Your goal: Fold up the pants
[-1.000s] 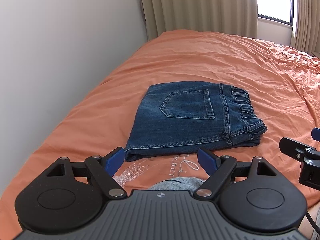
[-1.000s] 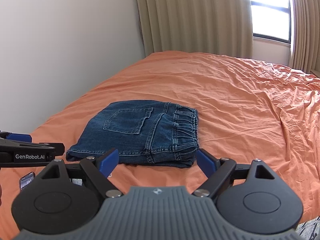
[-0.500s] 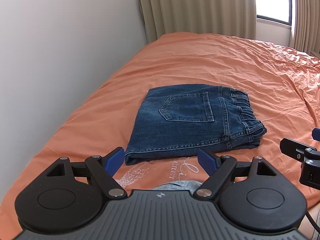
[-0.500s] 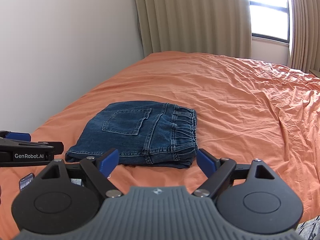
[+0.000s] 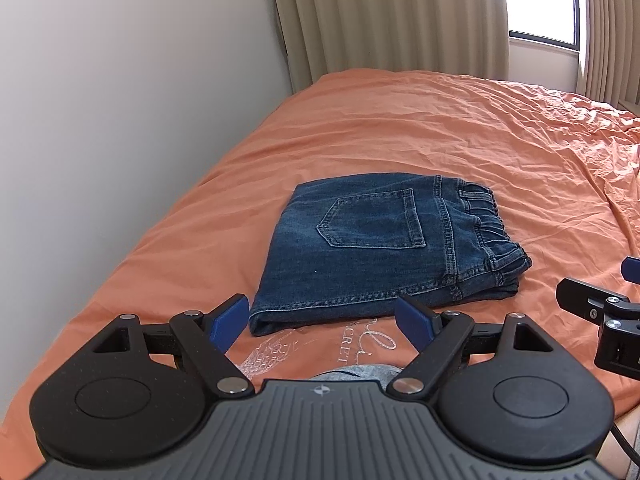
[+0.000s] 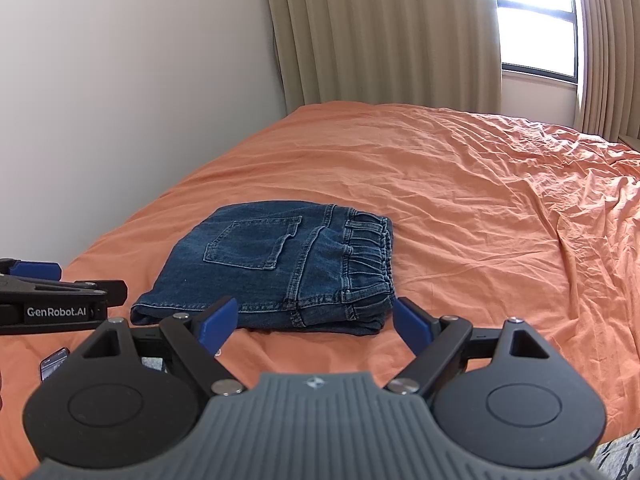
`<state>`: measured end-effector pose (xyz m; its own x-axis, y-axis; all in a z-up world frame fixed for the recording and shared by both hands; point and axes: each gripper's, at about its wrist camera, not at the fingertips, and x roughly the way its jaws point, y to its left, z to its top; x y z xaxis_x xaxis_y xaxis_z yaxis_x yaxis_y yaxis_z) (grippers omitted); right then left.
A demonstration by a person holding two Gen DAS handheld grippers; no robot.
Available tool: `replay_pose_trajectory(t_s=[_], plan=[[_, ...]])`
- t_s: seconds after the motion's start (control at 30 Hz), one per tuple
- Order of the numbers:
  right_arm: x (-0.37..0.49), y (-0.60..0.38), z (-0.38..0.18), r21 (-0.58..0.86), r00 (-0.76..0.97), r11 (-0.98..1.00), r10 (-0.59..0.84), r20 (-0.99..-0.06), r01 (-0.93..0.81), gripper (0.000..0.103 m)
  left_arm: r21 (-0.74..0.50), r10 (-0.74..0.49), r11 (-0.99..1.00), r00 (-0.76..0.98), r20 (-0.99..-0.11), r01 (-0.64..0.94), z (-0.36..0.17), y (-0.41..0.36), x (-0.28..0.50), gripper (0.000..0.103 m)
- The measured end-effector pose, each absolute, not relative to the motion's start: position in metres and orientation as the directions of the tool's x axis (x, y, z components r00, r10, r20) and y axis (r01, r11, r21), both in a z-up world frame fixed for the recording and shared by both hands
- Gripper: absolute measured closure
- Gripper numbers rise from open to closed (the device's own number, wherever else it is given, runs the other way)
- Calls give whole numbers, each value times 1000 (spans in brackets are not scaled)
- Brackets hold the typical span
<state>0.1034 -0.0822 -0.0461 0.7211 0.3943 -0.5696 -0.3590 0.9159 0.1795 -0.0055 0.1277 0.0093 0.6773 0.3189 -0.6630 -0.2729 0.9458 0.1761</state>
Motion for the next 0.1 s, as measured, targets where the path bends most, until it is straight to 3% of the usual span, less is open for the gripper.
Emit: replay_pose_trajectory(t_s=[0.1], plan=[[103, -82, -48, 181, 720, 917, 391, -573, -355, 22, 180, 324, 944, 679, -659, -276, 10, 128, -6, 6]])
